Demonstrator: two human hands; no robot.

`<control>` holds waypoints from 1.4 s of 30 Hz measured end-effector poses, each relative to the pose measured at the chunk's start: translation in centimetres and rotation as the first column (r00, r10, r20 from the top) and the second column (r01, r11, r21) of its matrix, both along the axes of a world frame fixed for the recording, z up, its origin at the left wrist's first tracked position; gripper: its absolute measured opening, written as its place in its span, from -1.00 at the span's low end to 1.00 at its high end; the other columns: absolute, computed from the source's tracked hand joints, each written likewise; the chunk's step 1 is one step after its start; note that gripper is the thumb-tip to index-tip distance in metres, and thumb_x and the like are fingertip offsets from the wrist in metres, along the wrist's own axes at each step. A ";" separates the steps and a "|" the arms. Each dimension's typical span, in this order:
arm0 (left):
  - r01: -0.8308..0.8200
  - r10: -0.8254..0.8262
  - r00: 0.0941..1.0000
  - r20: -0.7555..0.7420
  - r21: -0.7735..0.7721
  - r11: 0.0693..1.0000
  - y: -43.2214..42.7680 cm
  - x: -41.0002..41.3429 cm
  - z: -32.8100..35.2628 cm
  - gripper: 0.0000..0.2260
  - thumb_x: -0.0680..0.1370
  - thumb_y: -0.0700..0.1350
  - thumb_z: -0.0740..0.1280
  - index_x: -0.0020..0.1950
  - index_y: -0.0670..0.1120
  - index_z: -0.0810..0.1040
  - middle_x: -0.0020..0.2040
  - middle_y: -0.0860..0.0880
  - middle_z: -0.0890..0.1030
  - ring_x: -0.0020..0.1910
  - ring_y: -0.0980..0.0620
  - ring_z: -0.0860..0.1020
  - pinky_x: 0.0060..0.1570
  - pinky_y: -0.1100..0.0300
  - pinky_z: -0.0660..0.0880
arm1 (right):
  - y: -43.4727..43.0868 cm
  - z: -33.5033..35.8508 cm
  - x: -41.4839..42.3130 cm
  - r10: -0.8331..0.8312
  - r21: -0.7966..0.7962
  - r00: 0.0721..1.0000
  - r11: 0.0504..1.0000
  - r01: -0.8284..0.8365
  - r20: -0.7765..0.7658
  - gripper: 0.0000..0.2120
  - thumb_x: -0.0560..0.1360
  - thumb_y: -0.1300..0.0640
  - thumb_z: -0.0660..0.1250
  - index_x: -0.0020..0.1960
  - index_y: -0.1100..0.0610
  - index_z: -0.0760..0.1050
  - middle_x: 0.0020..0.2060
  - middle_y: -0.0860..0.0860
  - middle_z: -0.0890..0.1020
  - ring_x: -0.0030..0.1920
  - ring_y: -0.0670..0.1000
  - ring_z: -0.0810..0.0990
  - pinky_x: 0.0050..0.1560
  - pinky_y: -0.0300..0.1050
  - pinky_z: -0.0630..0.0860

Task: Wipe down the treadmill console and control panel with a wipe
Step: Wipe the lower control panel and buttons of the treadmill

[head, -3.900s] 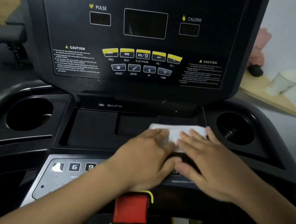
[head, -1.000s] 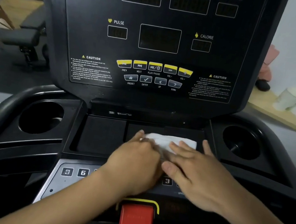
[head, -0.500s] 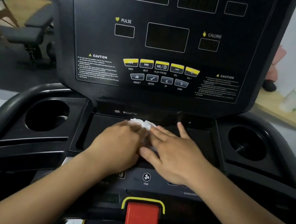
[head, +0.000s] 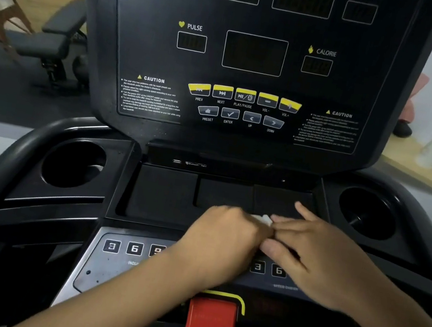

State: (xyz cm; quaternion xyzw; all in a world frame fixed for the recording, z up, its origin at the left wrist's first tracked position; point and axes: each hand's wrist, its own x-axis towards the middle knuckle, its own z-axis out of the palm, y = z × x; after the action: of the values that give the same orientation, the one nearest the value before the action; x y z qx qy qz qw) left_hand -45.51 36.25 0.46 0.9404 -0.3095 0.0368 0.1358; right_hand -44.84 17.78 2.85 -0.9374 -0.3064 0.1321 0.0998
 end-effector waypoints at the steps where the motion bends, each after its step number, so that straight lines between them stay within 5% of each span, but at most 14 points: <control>1: 0.011 -0.011 1.000 0.024 -0.003 1.000 0.6 -0.6 0.0 -0.81 0.56 -0.10 0.19 0.05 0.04 0.57 -0.11 0.03 0.65 -0.18 -0.03 0.61 -0.28 0.08 0.47 | -0.1 0.2 -0.5 -0.004 0.001 1.000 1.000 0.004 -0.008 -0.22 0.48 -0.44 -0.33 0.32 -0.16 0.48 0.38 -0.24 0.45 0.44 -0.37 0.12 0.47 -0.36 -0.24; 4: -0.063 0.062 0.998 0.017 0.019 0.998 3.0 -1.5 0.4 -0.81 0.54 -0.02 0.18 0.06 0.06 0.56 -0.17 0.04 0.65 -0.20 -0.02 0.61 -0.31 0.11 0.53 | 1.2 0.6 -1.1 -0.027 -0.023 0.998 0.999 0.025 -0.065 -0.30 0.47 -0.38 -0.24 0.48 -0.16 0.28 0.46 -0.30 0.23 0.43 -0.38 -0.12 0.30 -0.51 -0.37; 7: -0.138 0.128 0.990 0.059 0.218 0.966 5.7 -1.3 0.7 -0.66 0.52 0.04 0.09 0.16 0.11 0.57 -0.09 0.06 0.66 -0.15 -0.01 0.62 -0.21 0.09 0.53 | 5.2 0.1 -0.6 0.072 0.018 0.994 0.997 -0.071 -0.082 -0.28 0.49 -0.37 -0.22 0.50 -0.09 0.27 0.52 -0.16 0.24 0.52 -0.24 0.02 0.53 -0.15 -0.21; 10: -0.229 0.204 0.973 0.105 0.378 0.897 8.8 -1.4 1.3 -0.76 0.44 0.04 0.24 0.02 0.13 0.63 -0.23 0.03 0.62 -0.26 -0.07 0.59 -0.31 0.09 0.49 | 9.5 -0.4 -0.1 0.130 -0.011 0.990 0.991 -0.130 -0.064 -0.29 0.55 -0.34 -0.18 0.51 0.04 0.27 0.54 -0.04 0.24 0.55 -0.10 0.08 0.56 0.03 -0.12; 12: -0.263 0.247 0.965 0.092 0.354 0.897 10.2 -2.0 1.5 -0.80 0.43 0.03 0.29 -0.01 0.14 0.65 -0.19 0.00 0.61 -0.24 -0.07 0.58 -0.35 0.09 0.50 | 11.0 -0.1 0.1 0.162 -0.048 0.987 0.985 -0.163 -0.018 -0.27 0.56 -0.33 -0.20 0.44 0.08 0.39 0.49 -0.01 0.34 0.52 -0.07 0.16 0.55 0.05 -0.08; 16: -0.263 0.275 0.958 -0.077 0.132 0.956 10.7 -4.4 1.0 -0.64 0.51 0.04 0.06 0.18 0.02 0.55 0.00 0.03 0.63 -0.10 -0.04 0.63 -0.30 0.10 0.55 | 11.5 0.1 -0.3 0.167 0.046 0.986 0.985 -0.166 -0.007 -0.30 0.53 -0.32 -0.16 0.31 0.06 0.50 0.35 -0.06 0.47 0.40 -0.05 0.34 0.53 -0.03 0.08; 23: -0.362 0.347 0.932 0.105 0.249 0.898 13.5 -2.0 0.2 -0.59 0.42 -0.03 0.07 0.06 -0.13 0.62 -0.12 -0.07 0.69 -0.12 -0.11 0.67 0.09 -0.01 0.53 | 15.7 -1.2 2.7 0.205 -0.080 0.979 0.975 -0.206 -0.020 -0.31 0.57 -0.29 -0.14 0.57 0.08 0.11 0.58 -0.04 0.07 0.56 -0.12 -0.05 0.55 0.06 -0.03; 28: -0.256 0.261 0.965 -0.037 0.111 0.960 15.0 -3.5 0.7 -0.77 0.57 0.05 0.10 -0.07 0.01 0.51 -0.19 -0.02 0.63 -0.21 -0.12 0.58 -0.23 0.14 0.30 | 14.3 -0.2 0.8 0.256 -0.007 0.963 0.966 -0.257 -0.082 -0.19 0.46 -0.41 -0.31 0.45 -0.06 0.36 0.53 -0.09 0.23 0.52 -0.18 0.13 0.56 0.04 -0.05; 32: -0.228 0.230 0.973 -0.009 0.122 0.966 15.9 -2.3 0.2 -0.60 0.56 0.10 0.01 0.15 0.01 0.55 0.07 -0.02 0.65 0.04 -0.10 0.61 0.21 -0.01 0.47 | 15.6 -0.6 1.7 0.200 -0.037 0.978 0.979 -0.202 -0.058 -0.11 0.39 -0.41 -0.37 0.52 -0.03 0.25 0.55 -0.12 0.16 0.53 -0.18 0.06 0.56 0.10 -0.09; 34: -0.256 0.257 0.966 0.012 0.124 0.959 15.8 -1.2 0.1 -0.52 0.54 0.11 -0.04 0.18 -0.06 0.56 0.11 -0.07 0.65 0.06 -0.15 0.62 0.20 0.00 0.46 | 16.5 -1.0 2.8 0.139 -0.030 0.988 0.990 -0.141 -0.063 -0.13 0.39 -0.39 -0.33 0.54 -0.01 0.20 0.56 -0.11 0.13 0.54 -0.15 0.05 0.55 0.12 -0.05; 36: -0.248 0.241 0.968 0.064 0.128 0.960 16.0 -0.7 0.0 -0.59 0.57 0.10 0.04 -0.01 -0.08 0.60 -0.08 -0.09 0.67 -0.09 -0.20 0.61 -0.08 0.07 0.47 | 16.3 -1.2 2.7 0.098 0.058 0.992 0.994 -0.093 -0.080 -0.16 0.45 -0.40 -0.33 0.43 -0.02 0.39 0.48 -0.06 0.35 0.47 -0.04 0.31 0.49 0.16 0.17; 38: -0.199 0.198 0.979 0.057 0.013 0.980 16.7 -0.9 -0.2 -0.67 0.56 0.06 0.14 -0.12 -0.10 0.61 -0.19 -0.09 0.65 -0.17 -0.21 0.60 -0.22 0.05 0.49 | 15.8 -1.3 1.6 0.062 0.214 0.997 0.975 -0.052 -0.039 -0.29 0.56 -0.32 -0.21 0.12 0.07 0.58 0.05 0.03 0.68 0.07 0.05 0.62 0.16 0.12 0.48; 40: -0.182 0.188 0.982 0.033 -0.135 0.974 17.4 -1.2 -0.6 -0.78 0.52 -0.03 0.21 -0.09 -0.13 0.59 -0.18 -0.08 0.64 -0.17 -0.18 0.59 -0.22 -0.03 0.53 | 15.5 -1.5 0.7 -0.021 0.378 0.999 0.925 0.032 -0.031 -0.48 0.58 -0.21 0.01 -0.10 0.12 0.60 -0.28 0.02 0.65 -0.21 0.01 0.60 -0.10 0.05 0.49; 42: -0.194 0.206 0.978 0.018 -0.266 0.944 17.9 -1.4 -0.8 -0.85 0.51 -0.14 0.27 0.02 -0.14 0.56 -0.15 -0.08 0.64 -0.17 -0.15 0.59 -0.18 -0.01 0.54 | 15.7 -1.6 0.4 -0.090 0.457 0.992 0.881 0.120 -0.085 -0.77 0.55 -0.08 0.26 0.02 0.04 0.59 -0.28 -0.07 0.64 -0.17 -0.07 0.60 -0.07 -0.06 0.50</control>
State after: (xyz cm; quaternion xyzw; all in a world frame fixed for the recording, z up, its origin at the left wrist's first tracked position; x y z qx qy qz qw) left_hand -46.89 54.14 -0.36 0.9395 -0.2080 0.1123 0.2478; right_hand -44.39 33.52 1.22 -0.8975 -0.2747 0.0788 0.3360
